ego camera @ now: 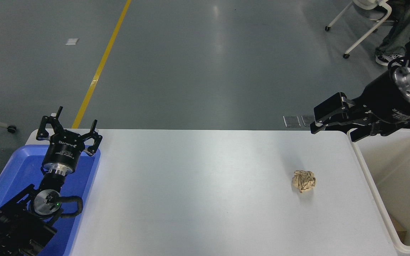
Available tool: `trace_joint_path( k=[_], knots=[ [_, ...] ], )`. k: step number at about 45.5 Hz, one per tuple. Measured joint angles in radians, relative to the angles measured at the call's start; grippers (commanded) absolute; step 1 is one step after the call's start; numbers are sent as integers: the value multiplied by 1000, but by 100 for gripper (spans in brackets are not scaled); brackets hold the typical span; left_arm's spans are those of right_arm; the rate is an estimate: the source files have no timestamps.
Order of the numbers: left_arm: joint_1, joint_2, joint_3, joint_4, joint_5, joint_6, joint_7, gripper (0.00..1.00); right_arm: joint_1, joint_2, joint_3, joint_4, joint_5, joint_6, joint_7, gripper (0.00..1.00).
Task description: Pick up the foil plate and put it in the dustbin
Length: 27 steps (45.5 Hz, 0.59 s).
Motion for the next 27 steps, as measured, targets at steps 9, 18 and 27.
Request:
trace_joint_path(
  k=[9,18,27],
  knots=[
    [0,0,0,0,0,0,0,100,1,37,12,1,17,0,0,100],
    [0,0,0,0,0,0,0,100,1,59,25,-4,55,-6,0,100],
    [0,0,0,0,0,0,0,100,-1,61,35,-11,113,-15,-1,100]
  ],
)
